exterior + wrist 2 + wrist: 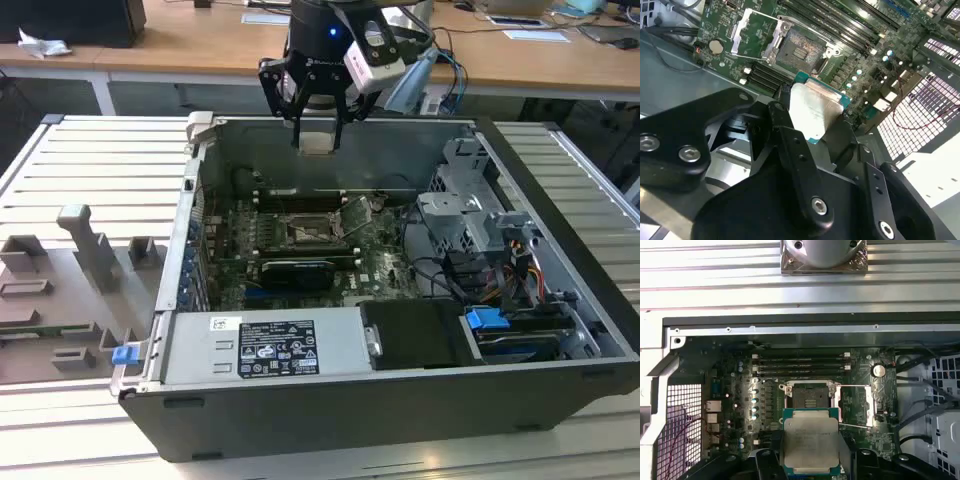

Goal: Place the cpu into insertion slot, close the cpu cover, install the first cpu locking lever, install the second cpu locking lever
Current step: 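Place the cpu into insertion slot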

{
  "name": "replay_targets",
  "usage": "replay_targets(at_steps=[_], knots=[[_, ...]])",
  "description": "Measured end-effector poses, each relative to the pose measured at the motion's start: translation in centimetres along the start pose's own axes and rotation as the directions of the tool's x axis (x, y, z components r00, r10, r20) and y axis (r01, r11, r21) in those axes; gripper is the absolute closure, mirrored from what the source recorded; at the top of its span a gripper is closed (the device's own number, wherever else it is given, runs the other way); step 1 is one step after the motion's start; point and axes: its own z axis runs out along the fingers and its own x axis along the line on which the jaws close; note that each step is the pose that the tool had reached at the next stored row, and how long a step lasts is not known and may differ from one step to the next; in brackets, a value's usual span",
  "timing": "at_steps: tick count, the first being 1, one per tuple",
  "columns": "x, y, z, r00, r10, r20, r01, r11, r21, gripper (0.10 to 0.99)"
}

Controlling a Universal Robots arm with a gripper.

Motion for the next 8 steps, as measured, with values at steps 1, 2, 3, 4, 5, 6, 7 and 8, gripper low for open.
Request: replay_targets(at_steps=[1, 2, 3, 4, 5, 6, 7, 8], knots=[[0.00, 0.00, 0.00, 1.0000, 0.000, 0.0000, 0.000, 1.0000, 0.000, 0.561], [0.00, 0.00, 0.00, 1.0000, 0.000, 0.0000, 0.000, 1.0000, 0.000, 0.561], [0.00, 0.00, 0.00, 1.0000, 0.000, 0.0000, 0.000, 1.0000, 0.000, 0.561], [0.00, 0.00, 0.00, 1.0000, 0.001, 0.0001, -0.001, 1.0000, 0.000, 0.561], [0.00, 0.00, 0.00, 1.0000, 0.002, 0.0002, -0.002, 1.0000, 0.000, 0.561], [0.00, 0.00, 0.00, 1.0000, 0.003, 0.0003, -0.003, 1.0000, 0.000, 0.561], [0.01, 0.00, 0.00, 1.0000, 0.005, 0.0004, -0.005, 1.0000, 0.000, 0.561], [0.01, 0.00, 0.00, 1.0000, 0.009, 0.0008, -0.009, 1.0000, 0.000, 0.561]])
